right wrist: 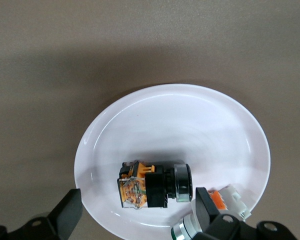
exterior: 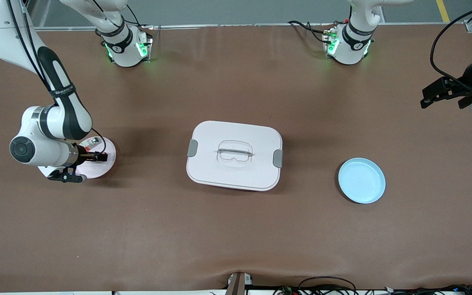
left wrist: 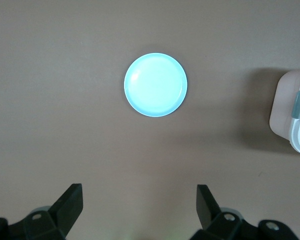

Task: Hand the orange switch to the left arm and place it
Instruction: 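Close the right gripper on the orange switch and lift it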

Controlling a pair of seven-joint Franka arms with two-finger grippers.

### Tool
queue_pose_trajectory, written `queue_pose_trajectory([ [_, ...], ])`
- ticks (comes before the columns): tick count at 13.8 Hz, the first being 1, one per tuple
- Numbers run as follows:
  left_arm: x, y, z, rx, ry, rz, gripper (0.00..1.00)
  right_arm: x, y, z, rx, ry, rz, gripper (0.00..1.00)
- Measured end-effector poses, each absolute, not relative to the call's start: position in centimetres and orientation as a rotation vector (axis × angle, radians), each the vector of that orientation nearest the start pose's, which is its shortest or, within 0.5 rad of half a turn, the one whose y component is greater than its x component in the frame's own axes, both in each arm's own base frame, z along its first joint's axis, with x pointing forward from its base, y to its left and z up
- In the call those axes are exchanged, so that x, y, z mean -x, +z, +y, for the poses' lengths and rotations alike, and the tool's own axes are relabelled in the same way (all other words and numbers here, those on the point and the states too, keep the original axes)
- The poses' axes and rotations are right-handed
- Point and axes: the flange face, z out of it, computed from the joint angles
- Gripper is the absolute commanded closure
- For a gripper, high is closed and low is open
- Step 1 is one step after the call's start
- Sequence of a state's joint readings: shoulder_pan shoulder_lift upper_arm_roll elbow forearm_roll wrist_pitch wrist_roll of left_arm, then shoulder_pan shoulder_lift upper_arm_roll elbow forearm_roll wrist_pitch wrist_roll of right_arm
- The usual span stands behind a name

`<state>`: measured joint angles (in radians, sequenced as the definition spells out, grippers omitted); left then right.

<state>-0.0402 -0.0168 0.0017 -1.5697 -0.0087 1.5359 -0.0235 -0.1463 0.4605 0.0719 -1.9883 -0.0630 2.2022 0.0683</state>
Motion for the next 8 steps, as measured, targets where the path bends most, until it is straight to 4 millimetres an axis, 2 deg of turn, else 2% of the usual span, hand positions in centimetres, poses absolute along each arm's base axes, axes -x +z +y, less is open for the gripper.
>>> queue_pose_trajectory([
  [4, -54.5, 63.1, -2.2, 3.15, 0.027, 0.024, 0.0, -58.1, 20.1, -4.7, 3.129, 0.377, 0.067, 0.0],
  [8, -54.5, 63.1, -2.2, 3.15, 0.027, 0.024, 0.0, -58.0, 18.6, -5.9, 3.128, 0.366, 0.031, 0.0],
])
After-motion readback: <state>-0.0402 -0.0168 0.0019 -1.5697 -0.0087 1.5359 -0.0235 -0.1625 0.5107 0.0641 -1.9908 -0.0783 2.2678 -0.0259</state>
